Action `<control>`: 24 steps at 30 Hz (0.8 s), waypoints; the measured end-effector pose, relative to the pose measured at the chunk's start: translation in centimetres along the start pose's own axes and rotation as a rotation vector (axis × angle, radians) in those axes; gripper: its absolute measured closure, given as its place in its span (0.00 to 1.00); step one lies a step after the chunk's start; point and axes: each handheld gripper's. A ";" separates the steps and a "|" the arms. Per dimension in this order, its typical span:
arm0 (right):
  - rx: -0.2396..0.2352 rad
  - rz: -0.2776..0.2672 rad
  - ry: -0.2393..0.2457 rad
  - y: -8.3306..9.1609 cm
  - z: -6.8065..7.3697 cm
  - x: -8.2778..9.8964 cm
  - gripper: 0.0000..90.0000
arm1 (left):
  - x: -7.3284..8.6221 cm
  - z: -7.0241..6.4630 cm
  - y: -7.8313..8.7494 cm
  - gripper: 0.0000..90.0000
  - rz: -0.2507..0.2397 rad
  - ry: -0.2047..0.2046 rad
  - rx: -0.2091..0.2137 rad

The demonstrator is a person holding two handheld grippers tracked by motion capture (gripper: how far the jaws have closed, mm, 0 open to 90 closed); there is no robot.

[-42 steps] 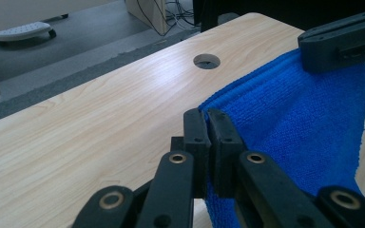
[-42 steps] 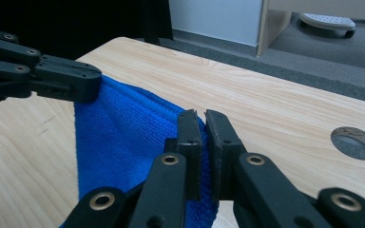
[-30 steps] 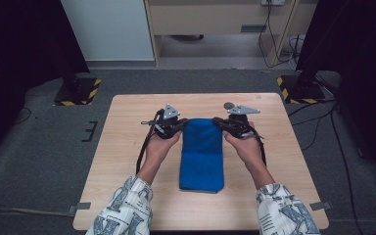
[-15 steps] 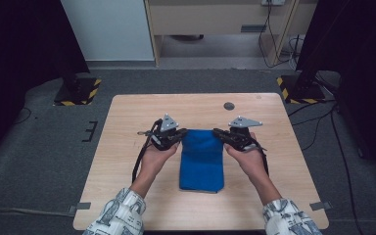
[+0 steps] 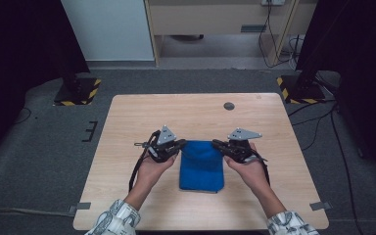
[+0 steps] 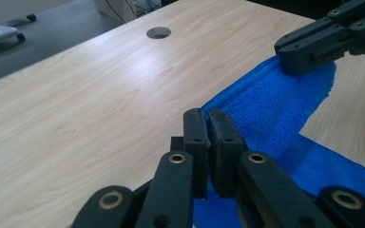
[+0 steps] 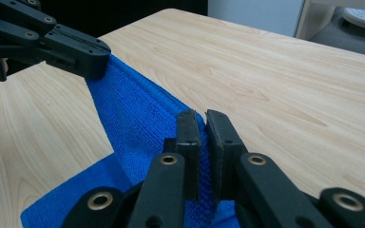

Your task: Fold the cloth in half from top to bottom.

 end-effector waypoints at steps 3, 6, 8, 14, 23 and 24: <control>-0.004 0.001 -0.006 0.2 0.1 0.3 0.94 | 0.5 -0.4 0.2 0.96 0.000 0.007 0.008; -0.007 0.014 0.006 0.4 0.2 0.9 0.93 | 0.9 -0.9 0.3 0.96 0.003 -0.002 0.014; -0.004 0.017 0.009 0.4 0.3 1.0 0.93 | 1.1 -1.1 0.1 0.96 0.005 0.002 0.012; -0.008 0.035 0.012 0.3 0.5 1.9 0.93 | 2.0 -1.3 -0.1 0.95 0.008 0.018 0.021; -0.025 0.043 0.028 0.5 1.1 2.7 0.93 | 3.4 -1.6 0.1 0.95 0.014 0.031 0.031; -0.027 0.042 0.028 0.5 1.2 2.7 0.92 | 3.5 -1.7 0.1 0.95 0.013 0.034 0.032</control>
Point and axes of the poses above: each handheld gripper's, and its own axes: y roughly backward along the jaws, x roughly out of its underside, z roughly to its left, and after that the axes turned 1 degree about -z, right-handed
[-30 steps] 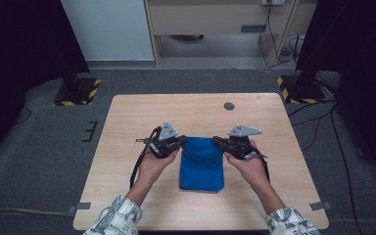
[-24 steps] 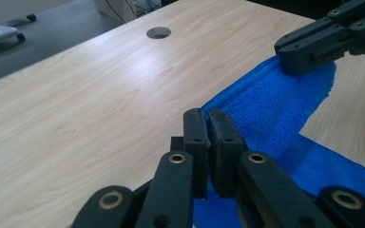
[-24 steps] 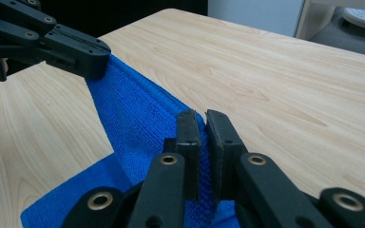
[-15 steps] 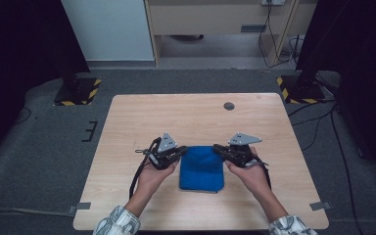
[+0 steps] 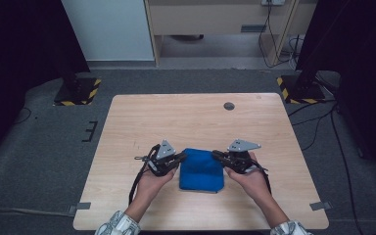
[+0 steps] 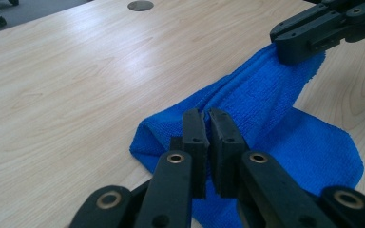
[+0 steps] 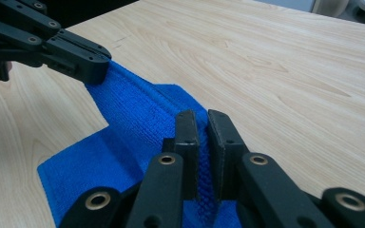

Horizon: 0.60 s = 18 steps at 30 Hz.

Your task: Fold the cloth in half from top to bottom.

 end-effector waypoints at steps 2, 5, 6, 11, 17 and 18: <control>-0.003 -0.001 -0.002 0.1 0.1 0.2 0.92 | 0.1 0.0 0.0 0.95 -0.001 0.001 0.001; -0.006 0.008 0.002 0.1 0.1 0.6 0.92 | 0.4 -0.2 0.1 0.94 -0.004 0.006 0.007; -0.007 0.008 0.003 0.1 0.2 0.7 0.92 | 0.6 -0.4 0.2 0.95 -0.001 0.001 0.011; -0.014 0.003 0.007 0.3 0.3 0.8 0.92 | 0.9 -0.7 0.3 0.95 0.004 -0.003 0.017; -0.026 0.004 0.004 0.5 0.7 1.8 0.91 | 1.6 -1.2 0.6 0.94 0.017 -0.012 0.034; -0.031 0.005 0.004 0.6 0.8 2.1 0.91 | 1.7 -1.2 0.6 0.94 0.018 -0.015 0.035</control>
Point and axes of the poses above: each handheld gripper's, and its own axes: y roughly backward along the jaws, x roughly out of its underside, z roughly to its left, and after that the axes turned 1 degree about -z, right-handed
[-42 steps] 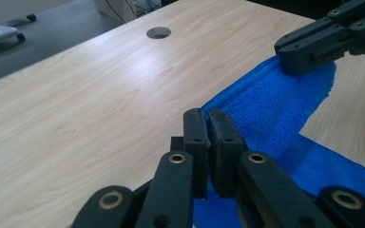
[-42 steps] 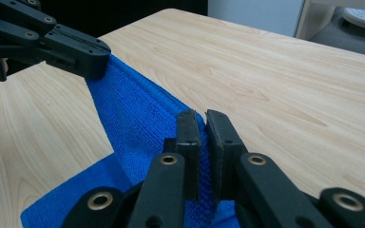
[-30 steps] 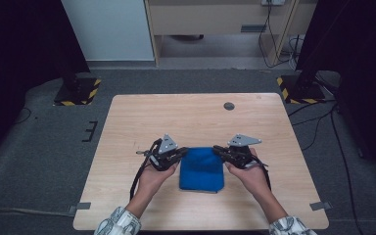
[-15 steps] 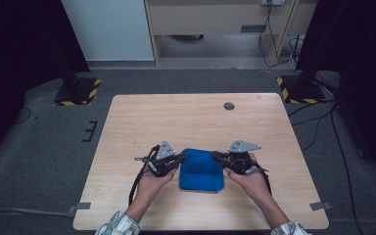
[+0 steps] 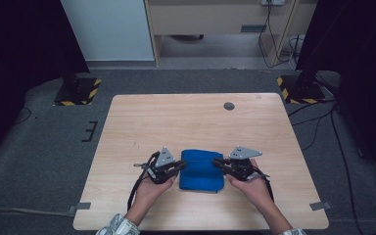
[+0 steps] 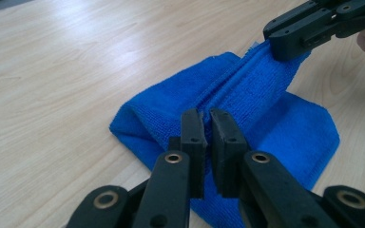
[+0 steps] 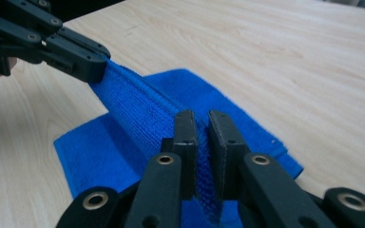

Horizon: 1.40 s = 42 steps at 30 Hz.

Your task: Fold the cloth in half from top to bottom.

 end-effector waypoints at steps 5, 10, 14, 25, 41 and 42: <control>-0.012 0.006 0.009 0.2 0.4 0.7 0.91 | 0.4 -0.2 0.1 0.93 0.012 -0.011 0.009; -0.018 0.009 0.013 0.3 0.7 0.9 0.91 | 0.8 -0.1 -0.1 0.93 0.015 0.003 0.013; -0.018 0.013 0.012 0.4 0.8 0.9 0.91 | 1.1 -0.3 0.1 0.92 0.009 0.014 0.024; -0.020 0.054 0.037 1.1 1.5 1.7 0.89 | 1.8 -1.5 0.6 0.87 0.024 0.000 0.054; -0.017 0.074 0.024 2.7 2.2 2.4 0.65 | 2.0 -2.2 1.7 0.66 -0.016 0.017 0.053; -0.018 0.067 0.023 2.8 2.1 2.3 0.64 | 2.0 -2.3 1.8 0.66 -0.020 0.013 0.053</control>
Point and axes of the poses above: each handheld gripper's, and its own axes: y roughly backward along the jaws, x roughly out of its underside, z roughly to its left, and after that the axes turned 1 degree about -z, right-handed
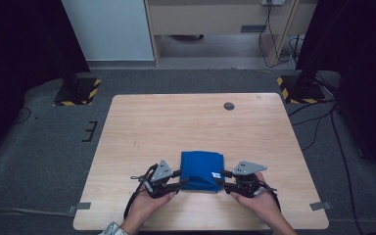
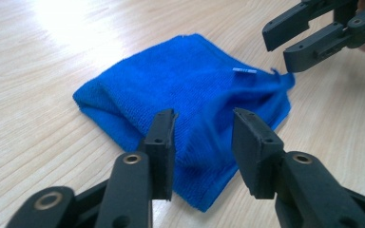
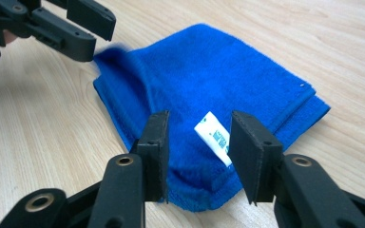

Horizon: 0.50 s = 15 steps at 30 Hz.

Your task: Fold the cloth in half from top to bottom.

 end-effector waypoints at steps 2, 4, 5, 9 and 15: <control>0.008 -0.013 -0.007 0.1 -0.1 -0.2 0.63 | -0.2 0.1 0.0 0.66 -0.012 0.008 -0.011; 0.020 -0.022 -0.007 0.0 -0.2 -0.3 0.62 | -0.5 0.3 -0.3 0.64 -0.021 0.010 -0.023; 0.025 -0.022 -0.007 0.0 -0.4 -0.4 0.61 | -0.5 0.4 -0.5 0.63 -0.022 0.007 -0.034; 0.046 -0.025 -0.018 -0.2 -0.6 -0.4 0.57 | -0.6 0.9 -1.4 0.61 -0.019 0.009 -0.055; 0.059 -0.019 -0.014 -0.4 -0.6 -0.3 0.54 | 0.2 1.0 -2.6 0.58 0.057 -0.034 -0.071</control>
Point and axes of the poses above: each handheld gripper's, and its own axes: y roughly backward along the jaws, x roughly out of its underside, z roughly to its left, and after that the axes turned 1 degree about -z, right-handed
